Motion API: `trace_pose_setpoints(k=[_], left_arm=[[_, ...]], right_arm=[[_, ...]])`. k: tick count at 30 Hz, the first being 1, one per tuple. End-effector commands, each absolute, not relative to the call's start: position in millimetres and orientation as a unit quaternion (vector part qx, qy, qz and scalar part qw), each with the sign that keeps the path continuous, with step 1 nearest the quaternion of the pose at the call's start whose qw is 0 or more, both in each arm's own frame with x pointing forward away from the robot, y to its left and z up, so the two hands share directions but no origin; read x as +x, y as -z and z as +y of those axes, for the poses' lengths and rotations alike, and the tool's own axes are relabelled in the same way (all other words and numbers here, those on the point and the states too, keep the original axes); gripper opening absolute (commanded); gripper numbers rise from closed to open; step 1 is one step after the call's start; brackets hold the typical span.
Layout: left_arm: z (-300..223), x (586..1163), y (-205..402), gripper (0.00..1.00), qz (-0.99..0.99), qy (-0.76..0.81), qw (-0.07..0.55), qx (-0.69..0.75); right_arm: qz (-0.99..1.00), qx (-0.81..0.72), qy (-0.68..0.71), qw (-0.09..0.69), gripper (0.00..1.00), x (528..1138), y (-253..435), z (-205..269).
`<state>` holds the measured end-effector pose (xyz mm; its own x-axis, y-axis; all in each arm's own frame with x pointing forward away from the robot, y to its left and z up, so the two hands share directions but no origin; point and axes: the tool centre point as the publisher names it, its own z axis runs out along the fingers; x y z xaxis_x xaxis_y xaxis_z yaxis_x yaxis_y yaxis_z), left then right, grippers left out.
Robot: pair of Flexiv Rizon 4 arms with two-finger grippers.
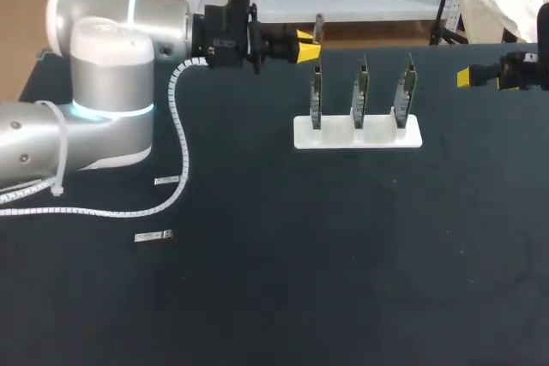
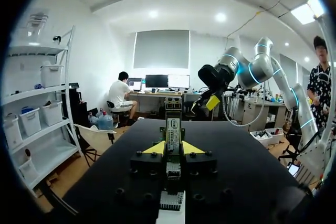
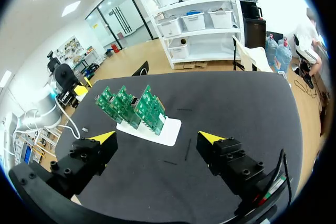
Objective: Pick up the optical module with the left hand, and insert it into the network port with the right hand.
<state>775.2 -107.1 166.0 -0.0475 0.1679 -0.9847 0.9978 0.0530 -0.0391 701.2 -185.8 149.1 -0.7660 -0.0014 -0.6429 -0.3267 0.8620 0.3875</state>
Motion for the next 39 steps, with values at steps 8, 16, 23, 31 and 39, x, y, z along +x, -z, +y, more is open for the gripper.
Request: trace_pose_setpoints(k=[8, 16, 23, 31, 39], left_arm=[[-112.3, 771.8, -162.7, 0.00, 0.539, 0.472, 0.461, 0.524], [-110.3, 767.0, -162.8, 0.00, 0.539, 0.476, 0.459, 0.523], [-107.7, 764.6, -161.9, 0.00, 0.541, 0.477, 0.456, 0.521], [-106.6, 762.7, -160.3, 0.00, 0.544, 0.480, 0.453, 0.517], [-108.0, 762.0, -160.8, 0.00, 0.542, 0.483, 0.452, 0.518]], right_arm=[[0.908, -0.088, -0.242, 0.330, 1.00, 699.8, -150.5, -184.8], [0.908, -0.088, -0.242, 0.330, 1.00, 699.8, -150.5, -184.8], [0.908, -0.088, -0.242, 0.330, 1.00, 699.8, -150.5, -184.8], [0.908, -0.088, -0.242, 0.330, 1.00, 699.8, -150.5, -184.8], [0.908, -0.088, -0.242, 0.330, 1.00, 699.8, -150.5, -184.8]])
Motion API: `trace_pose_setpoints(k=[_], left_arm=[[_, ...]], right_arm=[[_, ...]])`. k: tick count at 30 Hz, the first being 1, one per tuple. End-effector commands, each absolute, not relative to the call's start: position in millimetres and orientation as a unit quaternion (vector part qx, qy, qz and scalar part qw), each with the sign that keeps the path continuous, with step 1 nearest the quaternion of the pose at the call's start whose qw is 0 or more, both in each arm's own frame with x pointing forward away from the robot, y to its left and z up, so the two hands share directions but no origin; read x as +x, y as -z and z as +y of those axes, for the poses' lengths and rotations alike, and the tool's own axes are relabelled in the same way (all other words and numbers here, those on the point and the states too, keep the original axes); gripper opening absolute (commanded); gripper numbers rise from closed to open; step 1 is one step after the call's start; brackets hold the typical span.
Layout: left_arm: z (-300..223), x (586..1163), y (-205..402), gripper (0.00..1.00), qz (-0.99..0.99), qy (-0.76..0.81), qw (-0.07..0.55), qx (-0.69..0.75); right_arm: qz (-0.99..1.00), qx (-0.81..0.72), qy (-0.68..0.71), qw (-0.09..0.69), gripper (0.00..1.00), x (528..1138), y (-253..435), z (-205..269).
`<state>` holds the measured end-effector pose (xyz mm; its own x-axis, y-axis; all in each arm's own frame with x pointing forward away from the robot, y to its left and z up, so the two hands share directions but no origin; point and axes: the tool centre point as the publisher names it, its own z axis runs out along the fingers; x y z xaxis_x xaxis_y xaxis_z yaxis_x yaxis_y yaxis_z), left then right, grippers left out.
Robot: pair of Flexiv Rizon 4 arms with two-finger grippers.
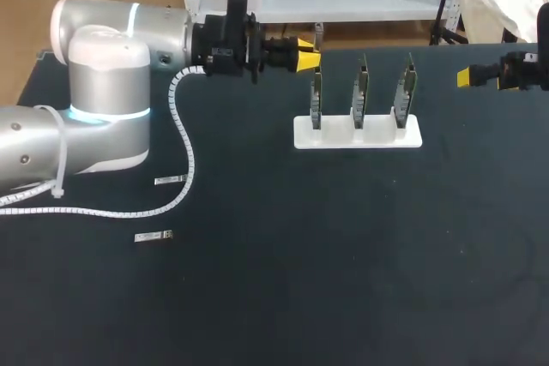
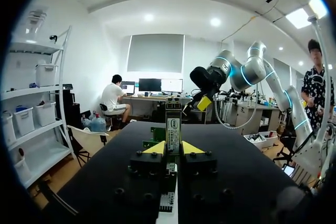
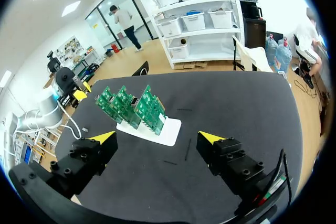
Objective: Pick up the optical module with the left hand, and insert it into the network port with the right hand.
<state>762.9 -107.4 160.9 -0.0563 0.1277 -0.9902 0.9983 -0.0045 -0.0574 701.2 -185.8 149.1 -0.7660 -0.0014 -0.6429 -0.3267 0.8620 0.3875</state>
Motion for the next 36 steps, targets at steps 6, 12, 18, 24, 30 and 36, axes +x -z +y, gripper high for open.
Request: trace_pose_setpoints(k=[6, 12, 18, 24, 30, 36], left_arm=[[-109.0, 761.4, -160.2, 0.00, 0.541, 0.486, 0.451, 0.517], [-110.6, 761.1, -160.6, 0.00, 0.538, 0.487, 0.454, 0.517], [-111.3, 761.1, -160.2, 0.00, 0.538, 0.487, 0.454, 0.517], [-111.3, 761.1, -160.2, 0.00, 0.538, 0.487, 0.454, 0.517], [-111.3, 761.1, -160.2, 0.00, 0.538, 0.487, 0.454, 0.517], [-111.3, 761.1, -160.2, 0.00, 0.538, 0.487, 0.454, 0.517]], right_arm=[[0.908, -0.088, -0.242, 0.330, 1.00, 699.8, -150.5, -184.8], [0.908, -0.088, -0.242, 0.330, 1.00, 699.8, -150.5, -184.8], [0.908, -0.088, -0.242, 0.330, 1.00, 699.8, -150.5, -184.8], [0.908, -0.088, -0.242, 0.330, 1.00, 699.8, -150.5, -184.8], [0.894, -0.129, -0.271, 0.332, 1.00, 718.5, -158.5, -199.0], [0.836, -0.294, -0.322, 0.334, 1.00, 738.8, -183.6, -190.5]])
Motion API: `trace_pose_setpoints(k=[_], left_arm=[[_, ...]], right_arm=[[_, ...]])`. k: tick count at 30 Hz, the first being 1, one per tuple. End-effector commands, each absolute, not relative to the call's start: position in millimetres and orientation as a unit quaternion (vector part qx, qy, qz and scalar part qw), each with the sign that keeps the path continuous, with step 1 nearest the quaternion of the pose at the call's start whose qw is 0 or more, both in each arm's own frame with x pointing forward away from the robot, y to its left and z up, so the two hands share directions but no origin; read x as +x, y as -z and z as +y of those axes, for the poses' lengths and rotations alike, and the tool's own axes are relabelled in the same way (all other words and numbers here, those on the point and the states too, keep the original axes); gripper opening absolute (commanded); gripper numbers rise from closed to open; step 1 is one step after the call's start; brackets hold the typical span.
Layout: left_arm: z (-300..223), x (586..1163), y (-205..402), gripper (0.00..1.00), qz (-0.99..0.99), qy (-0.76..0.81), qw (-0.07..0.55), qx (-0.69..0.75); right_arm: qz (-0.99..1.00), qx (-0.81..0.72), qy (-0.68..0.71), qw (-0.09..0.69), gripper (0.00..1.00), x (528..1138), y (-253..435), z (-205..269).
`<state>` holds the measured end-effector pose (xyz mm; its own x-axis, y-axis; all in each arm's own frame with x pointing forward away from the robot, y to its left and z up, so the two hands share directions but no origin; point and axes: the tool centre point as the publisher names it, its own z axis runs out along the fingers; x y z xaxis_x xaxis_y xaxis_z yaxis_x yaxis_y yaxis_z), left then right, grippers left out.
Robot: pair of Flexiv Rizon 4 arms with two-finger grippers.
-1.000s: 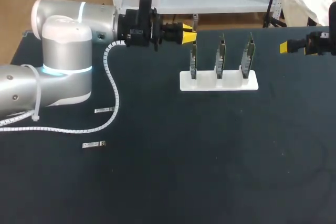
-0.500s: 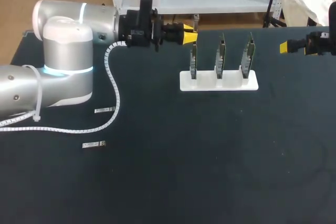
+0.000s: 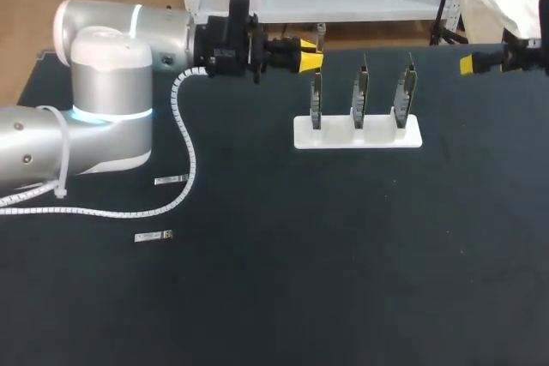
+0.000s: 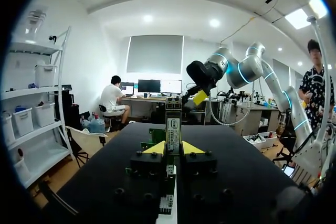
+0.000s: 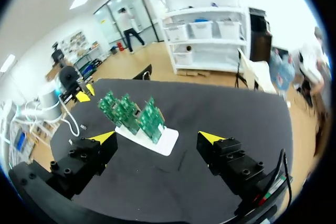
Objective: Pick up the optical module with the left hand, and insert it into the network port with the right hand.
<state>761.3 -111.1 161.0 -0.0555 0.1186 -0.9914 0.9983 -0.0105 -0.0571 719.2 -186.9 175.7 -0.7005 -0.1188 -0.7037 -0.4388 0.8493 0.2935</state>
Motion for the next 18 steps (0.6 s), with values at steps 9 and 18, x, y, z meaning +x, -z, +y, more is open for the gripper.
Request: trace_pose_setpoints(k=[9, 18], left_arm=[[-111.3, 761.1, -160.2, 0.00, 0.538, 0.487, 0.454, 0.517], [-111.3, 761.1, -160.2, 0.00, 0.538, 0.487, 0.454, 0.517]], right_arm=[[0.780, -0.411, -0.362, 0.301, 1.00, 763.1, -196.5, -150.4], [0.782, -0.404, -0.350, 0.321, 1.00, 773.7, -203.5, -116.5]])
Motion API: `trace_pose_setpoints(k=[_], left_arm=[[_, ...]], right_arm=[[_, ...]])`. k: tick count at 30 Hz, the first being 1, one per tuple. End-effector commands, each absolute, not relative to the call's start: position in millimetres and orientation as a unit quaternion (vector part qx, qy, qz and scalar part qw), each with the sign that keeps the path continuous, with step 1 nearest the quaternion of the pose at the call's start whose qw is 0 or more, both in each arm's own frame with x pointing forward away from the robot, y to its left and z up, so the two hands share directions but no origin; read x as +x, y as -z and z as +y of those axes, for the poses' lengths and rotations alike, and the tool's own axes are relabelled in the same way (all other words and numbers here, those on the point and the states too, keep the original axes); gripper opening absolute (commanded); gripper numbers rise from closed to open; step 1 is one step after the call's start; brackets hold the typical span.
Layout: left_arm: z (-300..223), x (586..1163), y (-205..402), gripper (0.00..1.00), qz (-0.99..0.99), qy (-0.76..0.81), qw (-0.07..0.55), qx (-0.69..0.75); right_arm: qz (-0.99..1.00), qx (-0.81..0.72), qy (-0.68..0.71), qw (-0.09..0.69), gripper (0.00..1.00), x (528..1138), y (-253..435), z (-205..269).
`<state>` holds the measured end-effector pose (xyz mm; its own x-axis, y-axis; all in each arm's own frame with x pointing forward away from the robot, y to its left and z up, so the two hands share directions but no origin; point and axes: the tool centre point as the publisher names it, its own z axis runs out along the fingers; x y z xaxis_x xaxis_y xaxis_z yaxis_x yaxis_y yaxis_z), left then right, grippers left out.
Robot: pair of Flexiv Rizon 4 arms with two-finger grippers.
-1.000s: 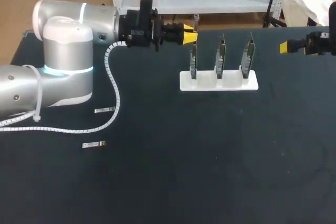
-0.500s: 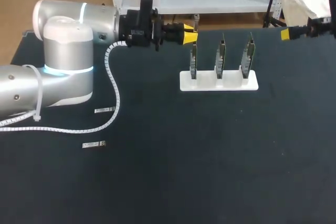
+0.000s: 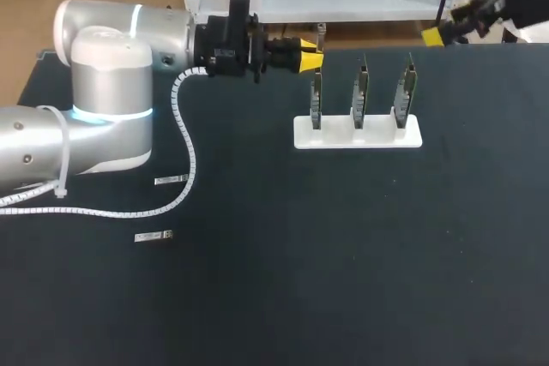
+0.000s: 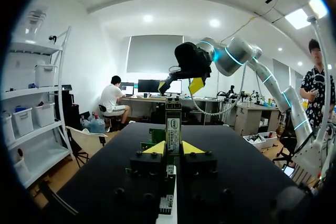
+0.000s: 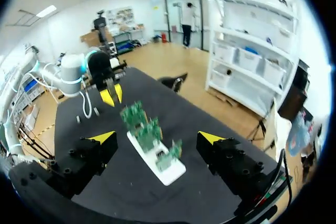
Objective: Pick up the optical module with the left hand, and insert it into the network port with the right hand.
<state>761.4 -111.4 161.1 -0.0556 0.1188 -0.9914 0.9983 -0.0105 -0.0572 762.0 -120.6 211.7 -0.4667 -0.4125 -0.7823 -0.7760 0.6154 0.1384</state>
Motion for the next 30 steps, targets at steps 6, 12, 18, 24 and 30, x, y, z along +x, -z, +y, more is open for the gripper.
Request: trace_pose_setpoints(k=[6, 12, 18, 24, 30], left_arm=[[-111.3, 761.1, -160.2, 0.00, 0.538, 0.487, 0.454, 0.517], [-111.3, 761.1, -160.2, 0.00, 0.538, 0.487, 0.454, 0.517], [-111.3, 761.1, -160.2, 0.00, 0.538, 0.487, 0.454, 0.517], [-111.3, 761.1, -160.2, 0.00, 0.538, 0.487, 0.454, 0.517], [-111.3, 761.1, -160.2, 0.00, 0.538, 0.487, 0.454, 0.517]], right_arm=[[0.782, -0.404, -0.350, 0.321, 1.00, 773.7, -203.5, -116.5], [0.782, -0.404, -0.350, 0.321, 1.00, 773.7, -203.5, -116.5], [0.763, -0.446, -0.339, 0.323, 1.00, 758.7, -204.3, -104.9], [0.729, -0.512, -0.315, 0.327, 1.00, 744.2, -202.2, -82.2], [0.709, -0.541, -0.313, 0.326, 1.00, 746.6, -201.9, -69.9]])
